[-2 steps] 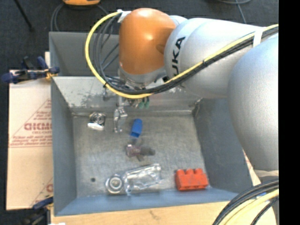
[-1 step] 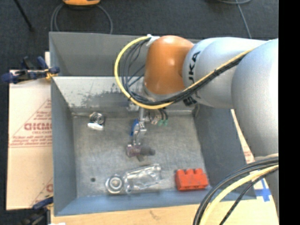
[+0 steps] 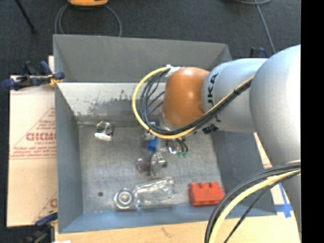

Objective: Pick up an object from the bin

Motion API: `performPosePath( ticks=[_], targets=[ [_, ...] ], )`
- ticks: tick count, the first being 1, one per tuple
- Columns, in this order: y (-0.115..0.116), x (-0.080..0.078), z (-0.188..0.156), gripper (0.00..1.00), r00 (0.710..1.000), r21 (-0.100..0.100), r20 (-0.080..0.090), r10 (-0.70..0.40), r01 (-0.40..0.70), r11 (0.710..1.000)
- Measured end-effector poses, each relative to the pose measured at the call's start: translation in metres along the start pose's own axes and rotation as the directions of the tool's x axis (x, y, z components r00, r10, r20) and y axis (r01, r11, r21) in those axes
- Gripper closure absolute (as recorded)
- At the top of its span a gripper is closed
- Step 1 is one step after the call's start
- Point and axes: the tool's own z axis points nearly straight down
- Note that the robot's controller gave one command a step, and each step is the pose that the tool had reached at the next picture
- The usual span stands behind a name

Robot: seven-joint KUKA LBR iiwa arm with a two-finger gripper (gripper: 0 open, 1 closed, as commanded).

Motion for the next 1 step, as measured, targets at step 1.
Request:
performPosePath(
  ticks=[1],
  targets=[
    [0.0014,-0.002,-0.003,1.0,1.0,-0.001,0.003,0.001,-0.001,1.0]
  ],
)
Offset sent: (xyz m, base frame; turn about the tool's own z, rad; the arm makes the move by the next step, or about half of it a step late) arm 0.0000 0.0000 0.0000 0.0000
